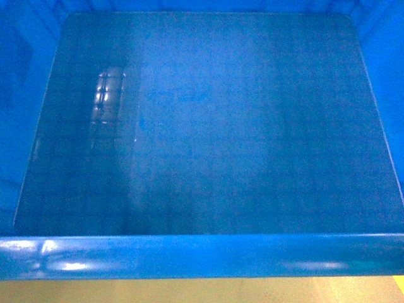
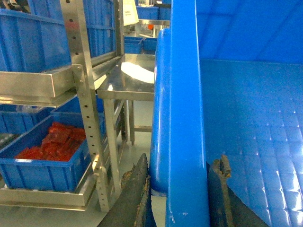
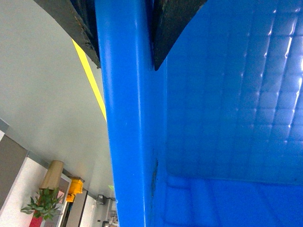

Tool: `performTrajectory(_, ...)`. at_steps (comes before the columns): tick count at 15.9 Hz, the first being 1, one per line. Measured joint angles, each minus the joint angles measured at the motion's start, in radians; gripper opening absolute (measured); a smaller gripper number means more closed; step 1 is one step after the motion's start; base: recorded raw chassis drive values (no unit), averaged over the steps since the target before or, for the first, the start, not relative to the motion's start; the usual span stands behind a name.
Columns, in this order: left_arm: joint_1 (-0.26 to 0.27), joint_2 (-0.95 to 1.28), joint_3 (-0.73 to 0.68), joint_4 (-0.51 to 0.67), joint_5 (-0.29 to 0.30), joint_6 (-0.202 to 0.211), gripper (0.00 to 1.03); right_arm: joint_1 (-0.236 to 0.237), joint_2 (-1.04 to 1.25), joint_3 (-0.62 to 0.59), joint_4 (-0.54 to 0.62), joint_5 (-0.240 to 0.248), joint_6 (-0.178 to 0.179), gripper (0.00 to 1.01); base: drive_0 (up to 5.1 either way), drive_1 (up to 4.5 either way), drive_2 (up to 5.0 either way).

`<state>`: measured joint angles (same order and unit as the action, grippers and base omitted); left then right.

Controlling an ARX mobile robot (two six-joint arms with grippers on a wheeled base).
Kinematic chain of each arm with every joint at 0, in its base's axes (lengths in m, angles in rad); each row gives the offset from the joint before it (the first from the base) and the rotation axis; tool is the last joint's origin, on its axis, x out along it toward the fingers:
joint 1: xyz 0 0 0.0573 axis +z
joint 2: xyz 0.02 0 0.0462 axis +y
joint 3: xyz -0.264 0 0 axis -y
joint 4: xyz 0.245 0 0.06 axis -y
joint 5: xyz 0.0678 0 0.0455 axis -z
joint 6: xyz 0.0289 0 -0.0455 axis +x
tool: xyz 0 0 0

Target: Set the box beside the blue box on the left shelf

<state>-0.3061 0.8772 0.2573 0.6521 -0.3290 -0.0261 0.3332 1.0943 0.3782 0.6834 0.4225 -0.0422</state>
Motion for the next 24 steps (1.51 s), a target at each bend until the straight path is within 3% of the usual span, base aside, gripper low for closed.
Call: performTrajectory(24,0.000,-0.002,0.000,0.000,0.000,0.000,0.18,0.000,-0.003,0.000,-0.002,0.002,-0.002,0.22,-4.8,1.51,3.3)
